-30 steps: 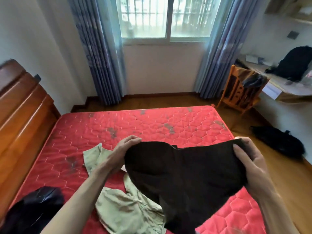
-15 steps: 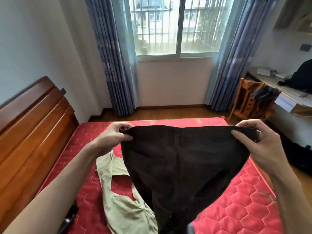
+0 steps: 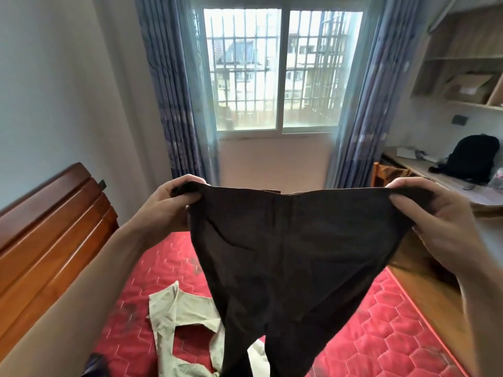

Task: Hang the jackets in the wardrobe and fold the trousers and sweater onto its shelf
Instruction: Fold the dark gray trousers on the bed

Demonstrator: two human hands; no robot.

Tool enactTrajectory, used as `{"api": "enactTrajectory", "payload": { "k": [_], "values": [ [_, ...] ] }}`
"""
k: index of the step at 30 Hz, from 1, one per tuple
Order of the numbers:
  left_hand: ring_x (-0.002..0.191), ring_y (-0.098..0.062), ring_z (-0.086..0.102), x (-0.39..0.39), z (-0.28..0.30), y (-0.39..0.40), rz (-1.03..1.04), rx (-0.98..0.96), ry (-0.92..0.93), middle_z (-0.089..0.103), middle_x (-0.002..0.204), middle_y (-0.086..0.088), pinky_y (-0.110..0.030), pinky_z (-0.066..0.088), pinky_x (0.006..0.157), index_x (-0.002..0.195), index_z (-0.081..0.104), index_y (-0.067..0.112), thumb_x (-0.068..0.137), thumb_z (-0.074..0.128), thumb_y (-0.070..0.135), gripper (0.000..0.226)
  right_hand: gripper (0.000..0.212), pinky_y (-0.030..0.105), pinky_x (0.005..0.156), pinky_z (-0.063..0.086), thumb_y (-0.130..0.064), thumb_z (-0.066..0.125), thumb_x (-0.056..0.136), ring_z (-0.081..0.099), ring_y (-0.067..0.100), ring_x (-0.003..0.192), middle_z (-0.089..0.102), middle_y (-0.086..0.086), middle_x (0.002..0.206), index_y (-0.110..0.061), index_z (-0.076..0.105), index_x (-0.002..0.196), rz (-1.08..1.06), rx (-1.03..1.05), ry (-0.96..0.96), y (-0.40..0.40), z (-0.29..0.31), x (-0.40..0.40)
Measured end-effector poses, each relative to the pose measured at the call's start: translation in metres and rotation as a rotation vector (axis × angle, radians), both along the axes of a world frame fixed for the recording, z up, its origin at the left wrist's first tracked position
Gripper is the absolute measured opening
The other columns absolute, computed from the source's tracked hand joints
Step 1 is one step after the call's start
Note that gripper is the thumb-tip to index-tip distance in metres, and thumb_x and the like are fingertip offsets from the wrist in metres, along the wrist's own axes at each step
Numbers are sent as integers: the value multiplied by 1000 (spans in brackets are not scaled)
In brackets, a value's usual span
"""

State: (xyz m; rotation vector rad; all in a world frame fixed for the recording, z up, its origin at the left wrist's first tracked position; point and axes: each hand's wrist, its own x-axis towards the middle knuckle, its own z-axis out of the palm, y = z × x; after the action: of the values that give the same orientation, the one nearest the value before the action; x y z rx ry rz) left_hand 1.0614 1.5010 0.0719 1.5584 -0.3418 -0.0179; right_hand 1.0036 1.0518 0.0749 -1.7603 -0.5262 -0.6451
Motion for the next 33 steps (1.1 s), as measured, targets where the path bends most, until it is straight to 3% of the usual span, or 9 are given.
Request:
{"api": "enactTrajectory", "payload": {
  "k": [3, 6, 9, 14, 19, 23, 27, 31, 33],
  "values": [
    [80, -24, 58, 5, 23, -7, -50, -102, -104, 58, 92, -15, -27, 54, 67, 108, 63, 4, 94, 66, 8, 15, 29, 12, 88, 52, -17, 63, 102, 67, 5, 106, 72, -18, 110, -41, 70, 116, -149, -112, -141, 7, 18, 13],
    [100, -18, 63, 13, 37, -5, 128, 156, -314, 68, 105, -11, -30, 53, 92, 120, 65, -2, 102, 55, -2, 21, 33, 16, 93, 53, -18, 64, 103, 68, 9, 110, 71, -23, 113, -46, 67, 120, -254, -191, -198, 8, 28, 27],
    [108, -22, 65, 20, 40, 9, 137, 74, -292, 69, 116, -16, -36, 51, 103, 126, 66, -1, 102, 53, -2, 27, 23, 13, 85, 55, -25, 72, 99, 71, 8, 105, 76, -13, 111, -36, 74, 119, -183, -44, -163, 5, 26, 33],
    [94, -10, 67, 32, 32, 8, 230, 134, -251, 77, 92, 7, -16, 57, 84, 108, 74, 12, 100, 56, -9, 29, 16, 11, 74, 56, -33, 79, 91, 75, 5, 92, 79, -13, 99, -41, 78, 105, -150, 2, -11, 14, 23, 47],
    [94, -13, 69, 31, 31, 17, 123, 62, -220, 74, 97, -3, -21, 57, 84, 107, 72, 8, 100, 51, -8, 27, 20, 15, 76, 58, -35, 77, 94, 75, 10, 97, 79, -4, 104, -31, 78, 114, -90, 92, 11, 12, 16, 46],
    [82, -17, 63, 27, 46, 10, -67, -163, -143, 66, 87, -7, -25, 51, 72, 92, 66, 6, 85, 54, 0, 15, 28, 23, 77, 61, -42, 78, 88, 74, 11, 95, 78, -1, 105, -25, 77, 111, 101, 435, 55, 31, 27, 35],
    [78, -24, 55, 23, 60, -17, -285, -378, -41, 57, 82, -10, -34, 44, 76, 76, 62, 7, 78, 45, 1, 17, 22, 29, 83, 61, -34, 80, 90, 71, 10, 90, 76, -5, 97, -24, 72, 108, 337, 746, 150, 62, 44, 44],
    [74, -22, 45, 18, 69, -65, -330, -306, -47, 51, 78, -10, -33, 33, 72, 74, 54, 5, 68, 47, -3, 13, 75, 35, 89, 58, -38, 103, 55, 70, 16, 87, 73, 2, 97, -15, 69, 117, 535, 805, 345, 107, 56, 63],
    [74, -20, 51, 14, 70, -87, -313, -220, -80, 55, 80, -12, -29, 37, 71, 83, 57, 1, 75, 45, -8, 16, 74, 41, 106, 47, -37, 105, 49, 66, 17, 89, 72, 1, 95, -16, 74, 113, 580, 798, 345, 129, 59, 72]
  ]
}}
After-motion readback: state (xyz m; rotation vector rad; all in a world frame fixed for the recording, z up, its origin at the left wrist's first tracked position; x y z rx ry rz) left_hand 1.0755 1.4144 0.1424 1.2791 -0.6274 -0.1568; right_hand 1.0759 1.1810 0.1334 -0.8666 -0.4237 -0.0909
